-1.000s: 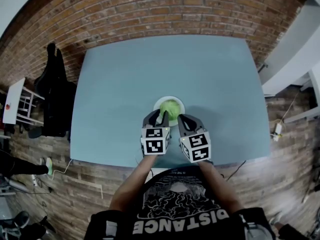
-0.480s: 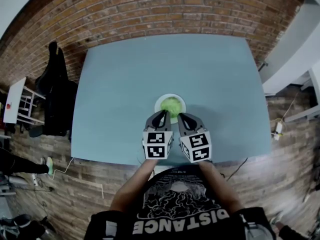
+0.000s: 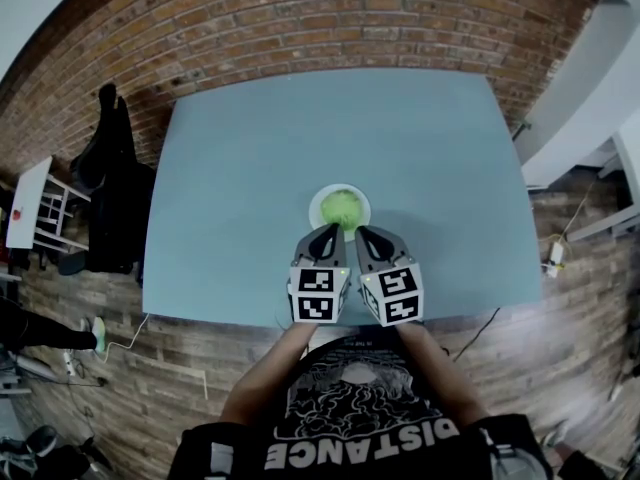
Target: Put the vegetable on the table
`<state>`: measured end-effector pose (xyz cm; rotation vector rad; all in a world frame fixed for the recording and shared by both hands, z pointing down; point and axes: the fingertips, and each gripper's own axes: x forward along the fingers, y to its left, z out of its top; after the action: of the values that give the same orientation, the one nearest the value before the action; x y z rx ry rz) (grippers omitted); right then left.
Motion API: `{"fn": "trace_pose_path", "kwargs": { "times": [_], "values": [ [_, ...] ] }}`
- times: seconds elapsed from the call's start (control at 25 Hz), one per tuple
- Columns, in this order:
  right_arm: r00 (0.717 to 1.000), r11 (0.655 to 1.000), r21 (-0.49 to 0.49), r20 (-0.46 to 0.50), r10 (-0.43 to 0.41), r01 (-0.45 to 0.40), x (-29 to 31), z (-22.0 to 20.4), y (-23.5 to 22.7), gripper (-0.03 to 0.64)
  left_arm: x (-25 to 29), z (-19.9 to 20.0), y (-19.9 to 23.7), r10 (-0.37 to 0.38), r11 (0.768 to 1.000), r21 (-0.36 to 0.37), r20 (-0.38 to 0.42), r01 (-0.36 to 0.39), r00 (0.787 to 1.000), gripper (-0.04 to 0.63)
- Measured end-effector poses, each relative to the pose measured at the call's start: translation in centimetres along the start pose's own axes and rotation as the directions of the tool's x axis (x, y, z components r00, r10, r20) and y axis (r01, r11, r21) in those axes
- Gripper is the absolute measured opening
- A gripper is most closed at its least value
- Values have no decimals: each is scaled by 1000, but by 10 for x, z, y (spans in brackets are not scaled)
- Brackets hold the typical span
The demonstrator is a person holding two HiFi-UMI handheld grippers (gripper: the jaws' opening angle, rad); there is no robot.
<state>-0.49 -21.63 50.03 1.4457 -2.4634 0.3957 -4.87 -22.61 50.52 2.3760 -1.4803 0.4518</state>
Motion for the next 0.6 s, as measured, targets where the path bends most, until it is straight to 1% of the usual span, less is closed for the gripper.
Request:
{"fn": "trace_pose_path", "kwargs": {
  "times": [0.24, 0.6],
  "values": [
    [1000, 1000, 0, 12, -7, 7, -10, 0, 5, 9, -9, -1, -8, -13, 1000, 8, 10, 13, 1000, 0],
    [999, 999, -3, 28, -34, 34, -23, -3, 12, 8, -22, -9, -17, -40, 999, 17, 4, 40, 999, 0]
  ]
}}
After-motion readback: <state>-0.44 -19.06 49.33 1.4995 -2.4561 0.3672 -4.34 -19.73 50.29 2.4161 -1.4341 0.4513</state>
